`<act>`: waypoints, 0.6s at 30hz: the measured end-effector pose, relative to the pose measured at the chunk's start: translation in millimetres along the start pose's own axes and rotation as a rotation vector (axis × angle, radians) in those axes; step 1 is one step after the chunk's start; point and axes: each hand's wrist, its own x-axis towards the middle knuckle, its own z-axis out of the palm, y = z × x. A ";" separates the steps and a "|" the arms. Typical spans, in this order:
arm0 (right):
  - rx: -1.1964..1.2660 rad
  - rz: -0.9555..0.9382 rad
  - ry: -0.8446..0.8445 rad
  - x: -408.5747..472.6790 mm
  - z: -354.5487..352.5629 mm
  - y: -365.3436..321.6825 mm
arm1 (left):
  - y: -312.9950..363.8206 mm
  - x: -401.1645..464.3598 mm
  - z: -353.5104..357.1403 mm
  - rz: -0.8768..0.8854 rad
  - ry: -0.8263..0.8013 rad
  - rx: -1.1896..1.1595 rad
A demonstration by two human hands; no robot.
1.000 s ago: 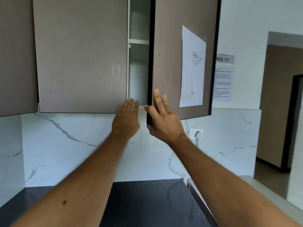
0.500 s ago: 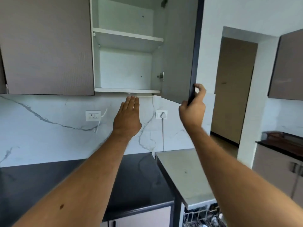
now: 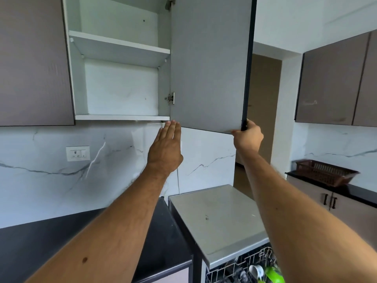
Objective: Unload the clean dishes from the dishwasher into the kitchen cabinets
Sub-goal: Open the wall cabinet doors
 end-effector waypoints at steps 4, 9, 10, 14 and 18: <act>-0.004 0.056 -0.009 19.7 -9.9 15.3 | 7.1 24.2 12.8 0.033 0.017 -0.006; -0.011 0.059 -0.007 31.8 -12.6 24.5 | 23.6 42.7 23.1 0.073 0.014 -0.048; -0.016 0.056 -0.001 32.4 -12.1 25.4 | 26.3 45.6 25.1 0.079 0.021 -0.055; -0.060 0.019 0.009 30.4 -9.5 28.5 | 32.2 54.3 32.5 0.096 0.039 -0.071; -0.139 0.006 -0.005 27.6 -10.1 30.4 | 33.3 57.7 37.8 0.092 0.013 -0.091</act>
